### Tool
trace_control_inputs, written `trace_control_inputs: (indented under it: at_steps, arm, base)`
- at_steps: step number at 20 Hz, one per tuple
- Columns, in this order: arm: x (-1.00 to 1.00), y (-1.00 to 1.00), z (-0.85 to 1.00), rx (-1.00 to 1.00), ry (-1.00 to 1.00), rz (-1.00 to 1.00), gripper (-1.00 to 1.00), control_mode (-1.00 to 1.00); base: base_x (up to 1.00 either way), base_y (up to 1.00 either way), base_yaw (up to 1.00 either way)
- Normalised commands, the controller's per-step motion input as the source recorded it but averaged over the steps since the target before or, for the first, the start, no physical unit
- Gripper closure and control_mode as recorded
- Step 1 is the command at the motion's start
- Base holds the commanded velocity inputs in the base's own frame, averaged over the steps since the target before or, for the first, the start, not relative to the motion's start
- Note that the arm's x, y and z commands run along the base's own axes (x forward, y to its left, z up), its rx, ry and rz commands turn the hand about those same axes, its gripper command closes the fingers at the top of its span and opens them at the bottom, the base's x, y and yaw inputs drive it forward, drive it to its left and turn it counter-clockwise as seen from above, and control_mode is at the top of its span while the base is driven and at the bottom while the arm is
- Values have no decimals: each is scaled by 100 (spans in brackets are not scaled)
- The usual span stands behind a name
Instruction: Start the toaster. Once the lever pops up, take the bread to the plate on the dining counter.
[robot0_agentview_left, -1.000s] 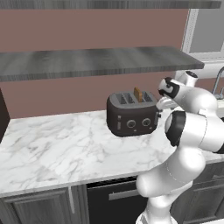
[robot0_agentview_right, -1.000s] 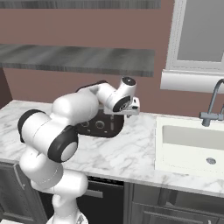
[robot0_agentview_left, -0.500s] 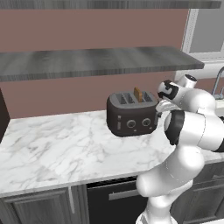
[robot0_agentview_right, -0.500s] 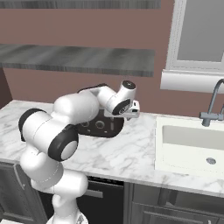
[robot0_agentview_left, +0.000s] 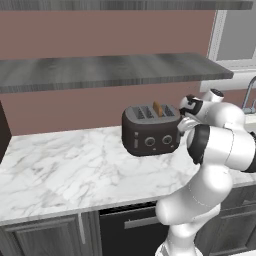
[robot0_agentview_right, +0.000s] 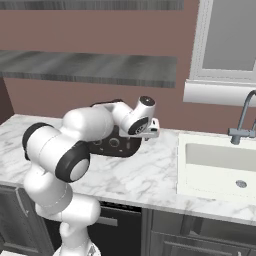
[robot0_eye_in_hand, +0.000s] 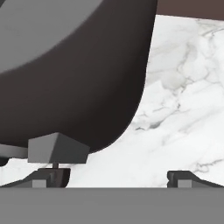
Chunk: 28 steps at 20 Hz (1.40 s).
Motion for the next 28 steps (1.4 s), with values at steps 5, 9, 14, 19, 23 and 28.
trace_control_inputs:
  at_steps: [5, 9, 14, 19, 23, 28]
  arm:
    - [0, 0, -17, 0, 0, 0, -100, -100]
    - [0, 0, -14, 0, 0, 0, -100, -100]
    - [0, 0, -10, 0, 0, 0, -100, -100]
    - [0, 0, -9, 0, 0, 0, -100, -100]
    - [0, 0, -10, 0, 0, 0, -100, -100]
    - [0, 0, -12, 0, 0, 0, -100, -100]
  base:
    - [0, 0, 0]
    - [0, 0, 0]
    - [0, 0, 0]
    - [0, 0, 0]
    - [0, 0, 0]
    - [0, 0, 0]
